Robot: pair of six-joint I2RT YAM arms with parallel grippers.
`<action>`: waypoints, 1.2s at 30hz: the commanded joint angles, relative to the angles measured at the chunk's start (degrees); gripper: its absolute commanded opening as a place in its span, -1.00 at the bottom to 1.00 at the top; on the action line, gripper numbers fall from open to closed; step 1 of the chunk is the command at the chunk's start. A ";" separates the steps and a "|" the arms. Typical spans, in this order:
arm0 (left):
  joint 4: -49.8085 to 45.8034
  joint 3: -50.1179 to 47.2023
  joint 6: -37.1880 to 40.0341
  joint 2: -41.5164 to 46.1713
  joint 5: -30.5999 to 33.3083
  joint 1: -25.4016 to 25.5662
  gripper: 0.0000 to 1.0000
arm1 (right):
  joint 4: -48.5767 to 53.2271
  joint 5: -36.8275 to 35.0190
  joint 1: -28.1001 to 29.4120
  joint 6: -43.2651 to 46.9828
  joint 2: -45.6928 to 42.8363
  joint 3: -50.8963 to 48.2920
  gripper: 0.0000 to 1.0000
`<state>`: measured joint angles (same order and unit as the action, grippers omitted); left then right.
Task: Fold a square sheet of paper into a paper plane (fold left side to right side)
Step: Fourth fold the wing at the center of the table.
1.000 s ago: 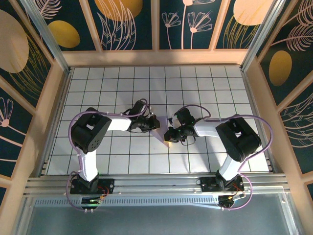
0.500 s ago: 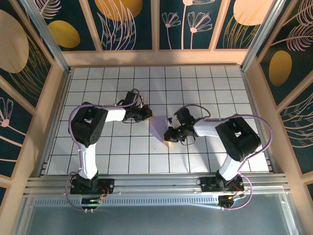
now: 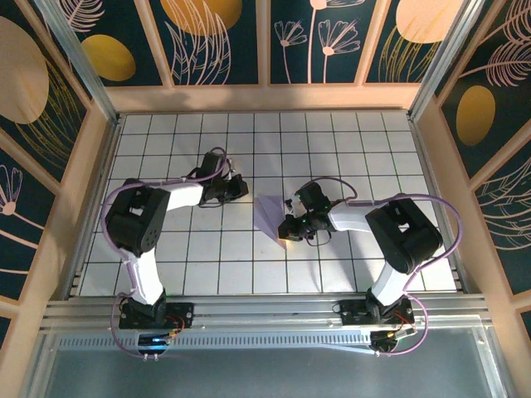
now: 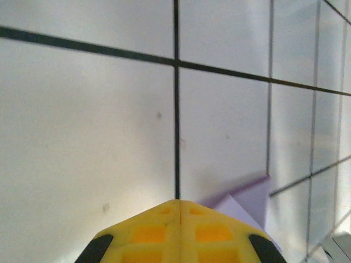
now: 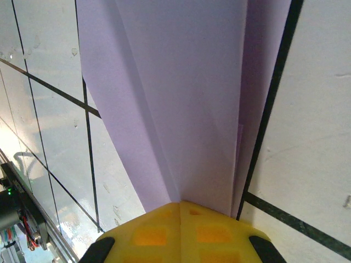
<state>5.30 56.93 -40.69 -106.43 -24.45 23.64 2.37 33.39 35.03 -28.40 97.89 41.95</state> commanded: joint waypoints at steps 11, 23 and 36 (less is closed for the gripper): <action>4.24 -1.54 -2.20 -0.37 -6.48 9.85 -1.00 | 6.57 -9.81 0.69 0.37 3.63 -2.58 -1.00; 1.45 1.61 -3.94 -6.43 -2.65 9.84 -1.00 | 7.30 -9.15 0.71 0.80 3.50 -1.10 -1.00; -4.98 2.91 -2.30 -8.09 2.28 9.86 -1.00 | 4.66 -1.37 0.57 -0.92 -2.97 3.88 -1.00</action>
<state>4.78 59.44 -44.12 -112.57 -25.85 33.78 5.04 32.58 35.35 -28.67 97.67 44.05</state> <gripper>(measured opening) 0.045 0.051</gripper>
